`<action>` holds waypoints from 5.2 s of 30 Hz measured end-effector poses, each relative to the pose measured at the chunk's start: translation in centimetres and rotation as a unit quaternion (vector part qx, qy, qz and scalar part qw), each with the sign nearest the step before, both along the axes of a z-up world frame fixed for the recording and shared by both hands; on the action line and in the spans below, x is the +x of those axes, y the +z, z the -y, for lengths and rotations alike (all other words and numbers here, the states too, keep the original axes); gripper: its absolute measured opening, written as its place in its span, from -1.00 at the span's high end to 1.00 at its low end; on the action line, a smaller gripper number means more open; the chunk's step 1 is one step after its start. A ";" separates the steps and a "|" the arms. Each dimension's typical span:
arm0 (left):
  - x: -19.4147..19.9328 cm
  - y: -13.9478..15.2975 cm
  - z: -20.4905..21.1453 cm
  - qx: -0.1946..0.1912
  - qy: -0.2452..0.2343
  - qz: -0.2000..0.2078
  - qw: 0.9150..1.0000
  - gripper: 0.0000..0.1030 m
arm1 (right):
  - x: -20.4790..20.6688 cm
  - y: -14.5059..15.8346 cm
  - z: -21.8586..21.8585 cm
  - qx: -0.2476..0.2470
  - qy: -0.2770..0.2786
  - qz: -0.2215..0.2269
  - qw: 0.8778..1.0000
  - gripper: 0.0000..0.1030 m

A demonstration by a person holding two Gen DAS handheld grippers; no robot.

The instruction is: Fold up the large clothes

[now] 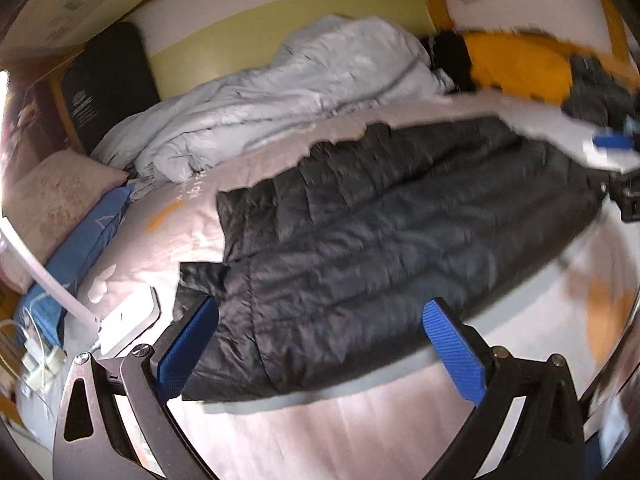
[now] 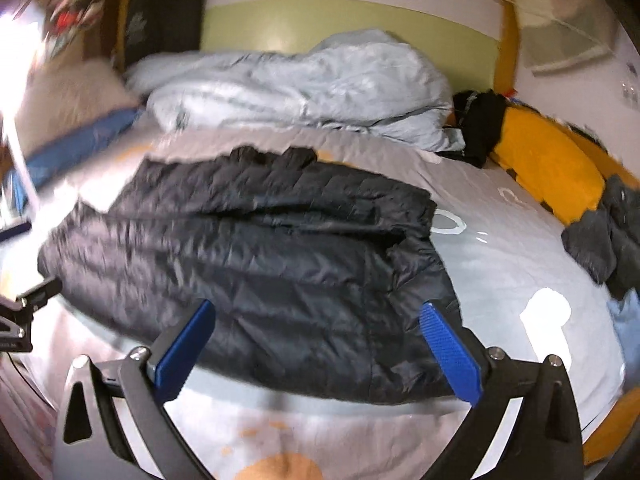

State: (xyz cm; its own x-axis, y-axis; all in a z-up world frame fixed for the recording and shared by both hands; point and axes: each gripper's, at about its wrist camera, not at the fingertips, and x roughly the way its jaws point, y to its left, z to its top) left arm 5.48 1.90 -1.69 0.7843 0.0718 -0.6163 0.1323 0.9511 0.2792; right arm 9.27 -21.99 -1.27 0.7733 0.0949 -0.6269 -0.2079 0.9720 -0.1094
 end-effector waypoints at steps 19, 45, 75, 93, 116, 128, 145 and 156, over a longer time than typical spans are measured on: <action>2.8 -7.8 1.6 0.111 0.010 -0.030 0.993 -0.98 | 0.3 -8.4 -5.8 -0.200 0.001 -0.006 0.980 -0.98; 1.5 -1.5 -4.2 -0.025 0.077 -0.009 0.997 0.57 | 0.4 -2.5 0.2 -0.080 -0.061 0.007 0.995 0.66; 2.4 4.7 -7.1 -0.040 0.118 0.010 0.992 -0.54 | 1.6 4.2 2.3 -0.039 -0.094 0.050 0.994 -0.38; 15.1 2.1 -13.8 -0.095 0.197 0.002 0.976 -0.82 | 13.3 1.1 6.0 0.010 -0.127 0.010 0.992 -0.79; 17.6 3.1 -14.9 -0.210 0.132 -0.004 0.969 0.93 | 15.7 0.5 8.7 0.072 -0.132 -0.043 0.988 0.85; 19.7 0.9 -14.0 -0.163 0.152 -0.019 0.975 0.81 | 18.4 -2.0 9.8 0.080 -0.171 -0.107 0.976 0.75; 13.5 6.8 -11.7 -0.160 0.120 0.077 0.977 0.68 | 13.1 3.2 11.9 0.129 -0.188 0.004 0.974 0.55; 12.2 7.3 -6.2 -0.163 0.045 0.058 0.984 0.68 | 11.1 4.2 5.0 0.139 -0.083 0.022 0.987 0.44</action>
